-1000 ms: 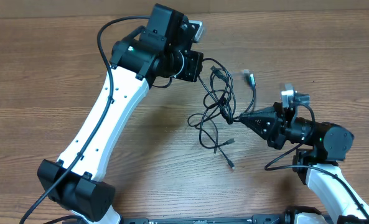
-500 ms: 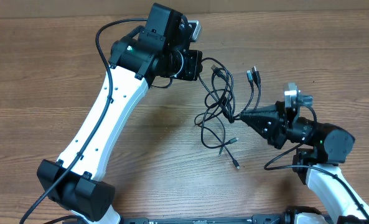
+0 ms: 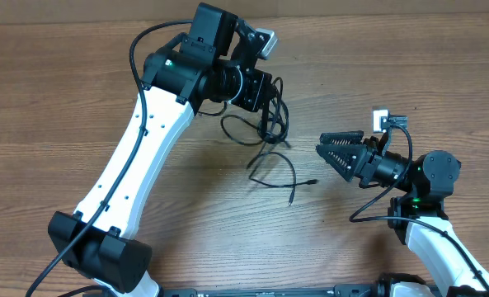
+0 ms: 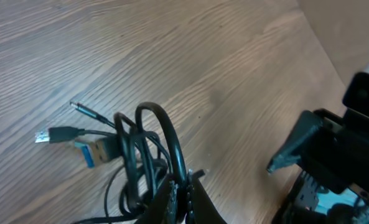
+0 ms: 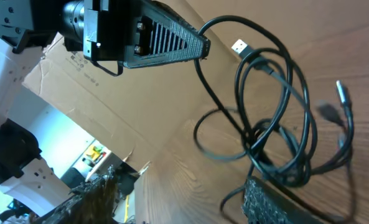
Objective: Untangle cables
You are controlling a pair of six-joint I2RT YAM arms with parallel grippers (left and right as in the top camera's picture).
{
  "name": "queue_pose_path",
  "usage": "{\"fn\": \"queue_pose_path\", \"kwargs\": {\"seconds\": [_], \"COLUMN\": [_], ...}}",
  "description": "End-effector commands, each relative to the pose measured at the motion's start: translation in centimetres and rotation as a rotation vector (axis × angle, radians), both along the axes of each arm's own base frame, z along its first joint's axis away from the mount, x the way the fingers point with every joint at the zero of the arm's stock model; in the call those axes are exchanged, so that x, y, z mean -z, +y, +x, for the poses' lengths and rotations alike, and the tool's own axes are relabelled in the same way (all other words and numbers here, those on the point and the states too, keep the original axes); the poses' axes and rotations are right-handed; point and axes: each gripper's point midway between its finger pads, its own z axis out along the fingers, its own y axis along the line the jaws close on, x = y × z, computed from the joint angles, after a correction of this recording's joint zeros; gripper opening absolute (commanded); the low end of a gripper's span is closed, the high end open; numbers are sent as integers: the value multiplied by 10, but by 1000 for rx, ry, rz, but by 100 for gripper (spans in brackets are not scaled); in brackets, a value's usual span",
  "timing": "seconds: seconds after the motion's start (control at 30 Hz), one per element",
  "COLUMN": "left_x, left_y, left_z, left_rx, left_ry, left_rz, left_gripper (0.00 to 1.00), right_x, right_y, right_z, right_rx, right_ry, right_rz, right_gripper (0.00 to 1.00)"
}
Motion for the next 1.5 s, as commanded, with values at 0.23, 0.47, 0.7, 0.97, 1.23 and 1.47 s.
{"fn": "queue_pose_path", "kwargs": {"seconds": [0.23, 0.47, 0.7, 0.97, 1.23, 1.47], "left_x": [-12, -16, -19, -26, -27, -29], "left_y": [-18, -27, -43, -51, -60, -67], "left_z": [-22, -32, -47, -58, -66, -69], "left_rx": [168, 225, 289, 335, 363, 383], "left_ry": [-4, -5, -10, 11, 7, -8], "left_rz": [-94, -124, -144, -195, -197, -203], "left_gripper": [4, 4, 4, 4, 4, 4], "right_x": [-7, -6, 9, 23, 33, 35], "right_y": [-1, -2, -6, -9, -10, -10], "right_z": [5, 6, 15, 22, 25, 26], "right_rx": [40, 51, 98, 124, 120, 118], "right_ry": [-324, -445, -409, -411, -386, -379], "right_rz": [-142, -204, -246, -295, -299, -299], "right_gripper": [57, 51, 48, 41, 26, 23]}}
